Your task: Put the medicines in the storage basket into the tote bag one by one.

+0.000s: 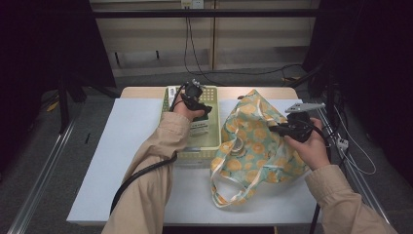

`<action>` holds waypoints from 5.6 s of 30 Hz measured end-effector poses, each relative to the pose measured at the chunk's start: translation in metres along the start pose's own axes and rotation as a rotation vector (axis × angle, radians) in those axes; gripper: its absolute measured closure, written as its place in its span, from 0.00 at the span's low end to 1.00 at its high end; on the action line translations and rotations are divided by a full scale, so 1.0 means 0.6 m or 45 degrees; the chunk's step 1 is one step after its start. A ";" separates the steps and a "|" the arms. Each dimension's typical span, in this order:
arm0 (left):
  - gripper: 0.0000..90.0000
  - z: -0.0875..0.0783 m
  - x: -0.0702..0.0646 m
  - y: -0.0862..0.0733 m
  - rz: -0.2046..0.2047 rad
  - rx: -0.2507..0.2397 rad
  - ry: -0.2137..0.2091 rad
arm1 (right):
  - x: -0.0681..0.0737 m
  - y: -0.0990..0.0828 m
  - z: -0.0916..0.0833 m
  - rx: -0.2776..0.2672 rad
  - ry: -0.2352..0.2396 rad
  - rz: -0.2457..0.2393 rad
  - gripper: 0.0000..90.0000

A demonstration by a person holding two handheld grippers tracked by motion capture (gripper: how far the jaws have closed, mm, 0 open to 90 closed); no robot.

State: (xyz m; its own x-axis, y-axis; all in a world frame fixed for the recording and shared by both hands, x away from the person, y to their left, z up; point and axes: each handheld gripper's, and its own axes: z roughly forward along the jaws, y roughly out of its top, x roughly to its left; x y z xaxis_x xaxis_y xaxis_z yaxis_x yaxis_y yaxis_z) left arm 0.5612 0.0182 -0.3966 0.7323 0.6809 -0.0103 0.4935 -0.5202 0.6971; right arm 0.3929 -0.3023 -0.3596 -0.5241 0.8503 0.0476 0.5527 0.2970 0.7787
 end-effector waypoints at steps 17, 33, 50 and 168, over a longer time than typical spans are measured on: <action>0.07 -0.056 0.002 -0.026 0.092 0.023 -0.075 | 0.013 0.004 0.000 -0.004 -0.007 -0.016 0.98; 0.04 -0.043 -0.020 -0.010 -0.172 0.073 0.102 | 0.020 0.008 0.000 -0.012 -0.004 -0.032 0.98; 0.00 -0.027 -0.031 -0.007 -0.200 0.049 0.140 | 0.018 0.005 -0.002 -0.020 -0.009 -0.021 0.98; 0.20 -0.198 -0.199 0.038 0.067 -0.018 -0.424 | 0.015 0.021 -0.001 -0.029 -0.051 0.010 0.98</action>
State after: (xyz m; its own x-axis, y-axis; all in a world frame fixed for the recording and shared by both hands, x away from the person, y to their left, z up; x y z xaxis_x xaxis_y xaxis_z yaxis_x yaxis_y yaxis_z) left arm 0.4291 -0.0137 -0.2940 0.8709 0.4463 -0.2058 0.4459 -0.5413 0.7129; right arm 0.3946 -0.2912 -0.3491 -0.4931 0.8695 0.0289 0.5414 0.2807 0.7926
